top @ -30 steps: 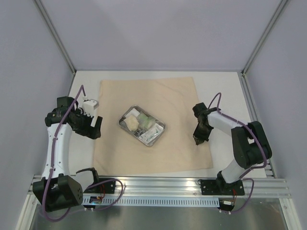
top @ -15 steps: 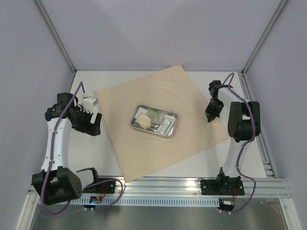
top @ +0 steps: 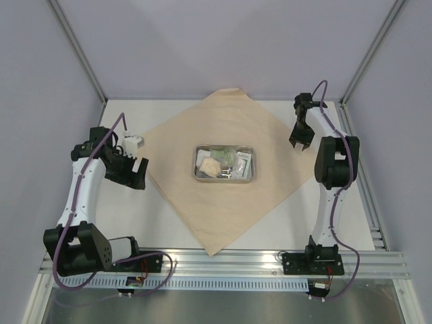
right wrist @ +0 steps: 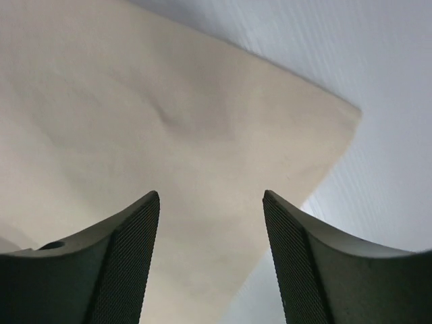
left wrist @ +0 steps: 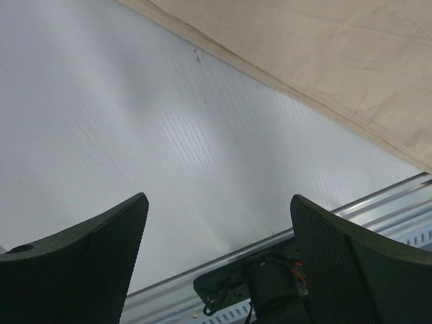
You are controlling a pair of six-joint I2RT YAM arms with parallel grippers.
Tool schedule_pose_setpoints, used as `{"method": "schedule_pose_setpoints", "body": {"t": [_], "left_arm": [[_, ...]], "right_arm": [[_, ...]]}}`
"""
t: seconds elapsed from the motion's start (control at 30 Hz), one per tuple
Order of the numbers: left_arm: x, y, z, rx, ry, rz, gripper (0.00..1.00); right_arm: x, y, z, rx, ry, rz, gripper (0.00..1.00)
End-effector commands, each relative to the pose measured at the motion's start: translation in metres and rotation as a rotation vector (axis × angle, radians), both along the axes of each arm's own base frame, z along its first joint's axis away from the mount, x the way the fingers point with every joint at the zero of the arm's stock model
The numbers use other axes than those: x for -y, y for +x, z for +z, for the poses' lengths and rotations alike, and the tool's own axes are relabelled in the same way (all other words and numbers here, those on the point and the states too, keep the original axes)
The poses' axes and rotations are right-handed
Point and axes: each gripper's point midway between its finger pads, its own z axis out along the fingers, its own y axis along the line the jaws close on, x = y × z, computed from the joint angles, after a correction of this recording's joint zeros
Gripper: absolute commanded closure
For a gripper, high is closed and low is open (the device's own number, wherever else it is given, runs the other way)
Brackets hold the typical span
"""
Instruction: Prepare the surgical pack
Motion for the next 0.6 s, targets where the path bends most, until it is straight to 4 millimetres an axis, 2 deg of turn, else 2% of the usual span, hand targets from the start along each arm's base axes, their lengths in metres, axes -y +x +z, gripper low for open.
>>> {"method": "schedule_pose_setpoints", "body": {"t": [0.0,0.03,0.07,0.1,0.17,0.2,0.23,0.27,0.3,0.33,0.47,0.53,0.57], "left_arm": [[0.0,0.011,0.0,0.016,0.003,0.015,0.05],[0.0,0.014,-0.002,0.012,0.006,0.018,0.06],[-0.001,0.016,-0.003,0.009,0.019,0.024,0.06],[-0.002,0.02,-0.001,0.018,0.03,0.028,0.06],[-0.006,0.03,-0.003,0.03,0.096,0.028,0.07],[0.003,0.035,-0.003,0.043,0.127,-0.007,0.07],[0.001,0.042,-0.006,0.055,0.163,-0.011,0.07],[0.002,0.045,-0.01,0.056,0.221,-0.037,0.07],[0.012,0.048,-0.014,0.059,0.24,-0.073,0.07],[0.013,0.052,-0.023,0.033,0.254,-0.08,0.07],[0.016,0.07,-0.037,-0.009,0.263,-0.05,0.08],[0.018,0.082,-0.043,0.006,0.257,-0.024,0.08],[0.019,0.087,-0.044,0.014,0.254,-0.019,0.08]], "right_arm": [[0.006,-0.021,0.072,0.175,-0.023,0.002,0.32],[0.004,-0.038,0.058,0.138,-0.006,-0.004,0.3],[0.008,-0.042,0.054,0.145,0.011,-0.017,0.29],[0.008,-0.048,0.059,0.166,0.04,-0.023,0.29],[0.006,-0.061,0.046,0.144,0.051,-0.028,0.29],[0.005,-0.064,0.044,0.144,0.059,-0.027,0.28],[0.003,-0.066,0.046,0.154,0.068,-0.028,0.29],[0.0,-0.071,0.04,0.144,0.083,-0.025,0.29],[-0.001,-0.074,0.038,0.144,0.089,-0.026,0.28],[-0.001,-0.076,0.04,0.149,0.089,-0.029,0.28],[-0.002,-0.088,0.031,0.147,0.099,-0.067,0.27],[-0.007,-0.098,0.018,0.121,0.122,-0.072,0.27],[-0.01,-0.096,0.012,0.124,0.144,-0.069,0.27]]}}
